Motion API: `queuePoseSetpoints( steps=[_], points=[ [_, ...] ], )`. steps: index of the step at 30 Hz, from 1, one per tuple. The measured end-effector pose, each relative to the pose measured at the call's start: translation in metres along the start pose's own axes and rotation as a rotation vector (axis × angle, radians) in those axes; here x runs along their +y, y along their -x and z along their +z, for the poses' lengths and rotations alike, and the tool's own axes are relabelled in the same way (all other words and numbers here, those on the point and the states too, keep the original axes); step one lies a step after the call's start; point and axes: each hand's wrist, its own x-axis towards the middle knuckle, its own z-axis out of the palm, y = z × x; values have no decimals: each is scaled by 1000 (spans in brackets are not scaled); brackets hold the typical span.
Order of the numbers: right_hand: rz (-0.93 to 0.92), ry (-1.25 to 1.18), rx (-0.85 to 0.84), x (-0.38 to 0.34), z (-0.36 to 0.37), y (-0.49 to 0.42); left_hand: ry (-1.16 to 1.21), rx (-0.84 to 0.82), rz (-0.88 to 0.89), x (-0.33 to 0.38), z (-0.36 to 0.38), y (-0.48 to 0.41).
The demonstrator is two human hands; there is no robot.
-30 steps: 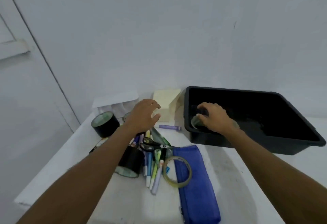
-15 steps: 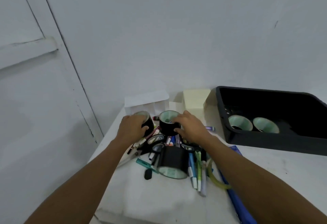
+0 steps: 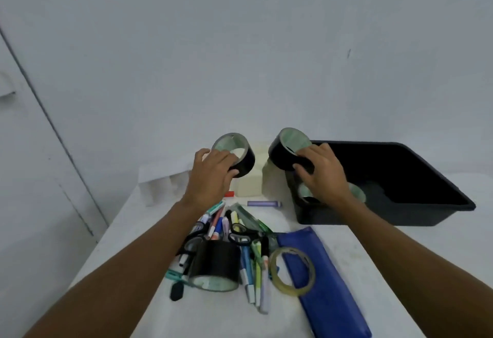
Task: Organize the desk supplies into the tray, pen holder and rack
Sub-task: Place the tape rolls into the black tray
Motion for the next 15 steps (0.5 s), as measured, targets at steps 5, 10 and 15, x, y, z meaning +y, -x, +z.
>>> queuePoseSetpoints(
  steps=[5, 10, 15],
  points=[
    [204, 121, -52, 89, -30, -1, 46, -50, -7, 69, 45, -64],
    [386, 190, -239, 157, -17, -1, 76, -137, -21, 120, 101, -102],
    [491, 161, -353, 180, 2, 2, -46, -330, 69, 138, 140, -122]
  ],
)
